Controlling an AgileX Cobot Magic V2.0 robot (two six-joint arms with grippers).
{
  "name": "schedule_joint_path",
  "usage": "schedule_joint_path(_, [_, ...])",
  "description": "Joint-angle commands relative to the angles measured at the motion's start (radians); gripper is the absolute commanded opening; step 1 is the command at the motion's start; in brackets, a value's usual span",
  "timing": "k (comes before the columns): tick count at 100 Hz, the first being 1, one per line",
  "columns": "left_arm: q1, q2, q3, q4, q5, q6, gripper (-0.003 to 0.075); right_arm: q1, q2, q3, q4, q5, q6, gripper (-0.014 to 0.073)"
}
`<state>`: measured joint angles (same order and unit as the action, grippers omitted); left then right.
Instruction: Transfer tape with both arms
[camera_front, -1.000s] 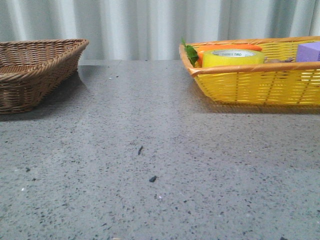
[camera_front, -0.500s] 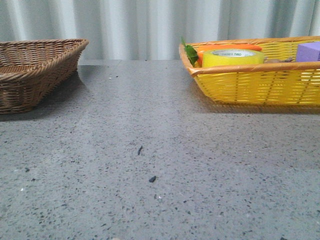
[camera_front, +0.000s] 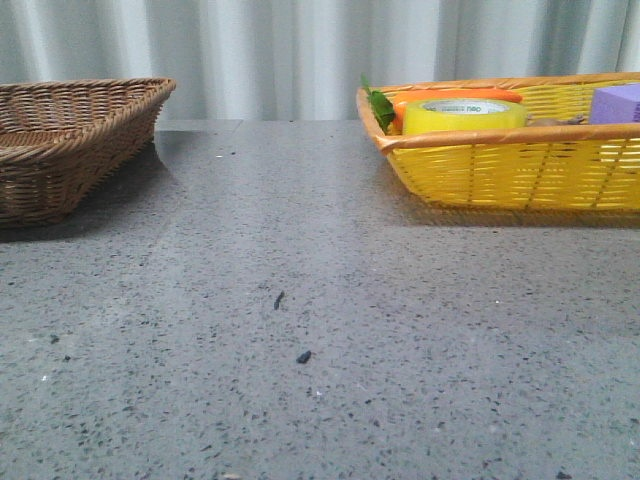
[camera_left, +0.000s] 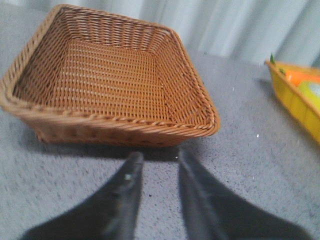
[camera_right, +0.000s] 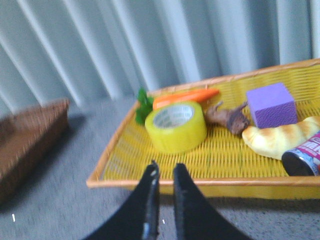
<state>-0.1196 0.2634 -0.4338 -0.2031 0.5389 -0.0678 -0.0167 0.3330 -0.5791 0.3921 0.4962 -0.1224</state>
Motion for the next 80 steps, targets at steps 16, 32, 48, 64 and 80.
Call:
schedule_joint_path(16, [-0.061, 0.126, -0.175, -0.025, -0.062, 0.081, 0.0419, 0.045, 0.467, -0.473, -0.015, 0.261, -0.141, 0.0433])
schedule_joint_path(32, [-0.100, 0.128, -0.175, -0.025, -0.069, 0.081, 0.0419, 0.134, 0.775, -0.748, -0.033, 0.446, -0.153, 0.0439])
schedule_joint_path(48, [-0.108, 0.128, -0.175, -0.025, -0.077, 0.081, 0.0419, 0.204, 1.060, -1.012, -0.108, 0.574, -0.153, 0.0439])
schedule_joint_path(64, [-0.108, 0.128, -0.175, -0.025, -0.073, 0.081, 0.0419, 0.219, 1.303, -1.192, -0.117, 0.594, -0.153, 0.0439])
schedule_joint_path(80, [-0.108, 0.128, -0.175, -0.025, -0.043, 0.081, 0.0419, 0.219, 1.479, -1.273, -0.153, 0.590, -0.151, 0.0439])
